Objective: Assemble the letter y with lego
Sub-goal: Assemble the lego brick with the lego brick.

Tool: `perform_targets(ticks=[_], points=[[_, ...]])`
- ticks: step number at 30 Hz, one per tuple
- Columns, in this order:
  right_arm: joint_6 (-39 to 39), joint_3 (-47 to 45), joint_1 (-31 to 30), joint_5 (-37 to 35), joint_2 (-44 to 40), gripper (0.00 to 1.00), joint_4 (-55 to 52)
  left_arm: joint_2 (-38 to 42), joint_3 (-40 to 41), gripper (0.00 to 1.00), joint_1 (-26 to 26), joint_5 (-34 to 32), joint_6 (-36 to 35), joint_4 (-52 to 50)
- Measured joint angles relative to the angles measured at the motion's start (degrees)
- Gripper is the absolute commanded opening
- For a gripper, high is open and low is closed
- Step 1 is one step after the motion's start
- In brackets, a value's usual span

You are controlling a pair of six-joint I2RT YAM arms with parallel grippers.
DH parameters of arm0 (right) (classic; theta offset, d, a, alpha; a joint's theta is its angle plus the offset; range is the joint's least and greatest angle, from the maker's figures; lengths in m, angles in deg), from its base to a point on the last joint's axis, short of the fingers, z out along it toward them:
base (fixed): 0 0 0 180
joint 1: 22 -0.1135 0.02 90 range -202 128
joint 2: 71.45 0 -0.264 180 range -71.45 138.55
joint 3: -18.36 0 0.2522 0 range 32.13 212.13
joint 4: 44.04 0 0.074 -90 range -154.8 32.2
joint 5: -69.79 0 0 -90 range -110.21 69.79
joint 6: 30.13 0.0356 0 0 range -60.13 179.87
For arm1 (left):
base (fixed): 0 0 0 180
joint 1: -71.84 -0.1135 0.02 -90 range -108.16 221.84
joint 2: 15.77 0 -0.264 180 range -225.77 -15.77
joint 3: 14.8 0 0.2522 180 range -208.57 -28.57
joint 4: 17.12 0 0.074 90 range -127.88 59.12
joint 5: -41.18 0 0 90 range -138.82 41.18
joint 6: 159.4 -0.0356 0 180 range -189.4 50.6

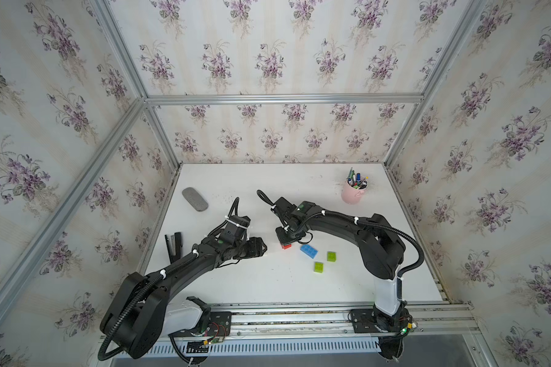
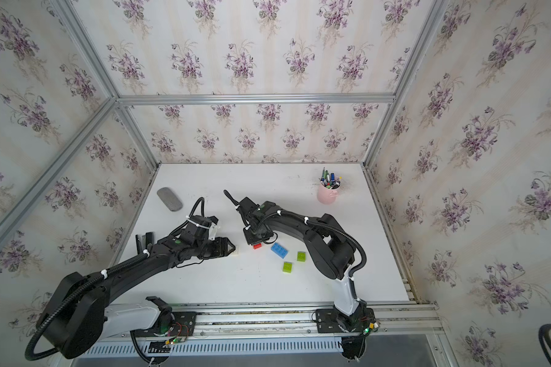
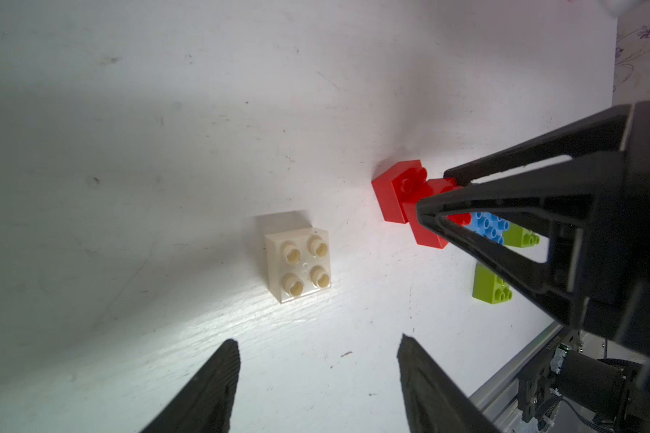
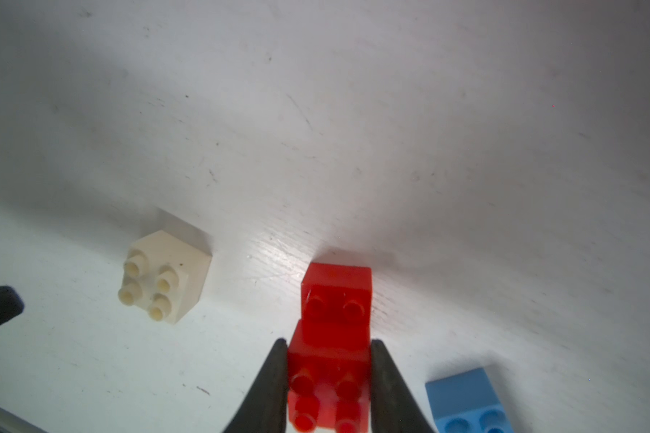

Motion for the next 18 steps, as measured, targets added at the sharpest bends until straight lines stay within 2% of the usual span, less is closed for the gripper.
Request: perform_targets(ticks=[8,18], points=[[-0.22,0.24,0.00,-0.02,0.76,0.20,0.22,0.20,0.02,0.69,0.00,-0.55,0.00,0.00],[1.92,-5.84,-0.09,-0.02,-3.17,0.20,6.05,0.24,0.02,0.69,-0.02,-0.66,0.00,0.02]])
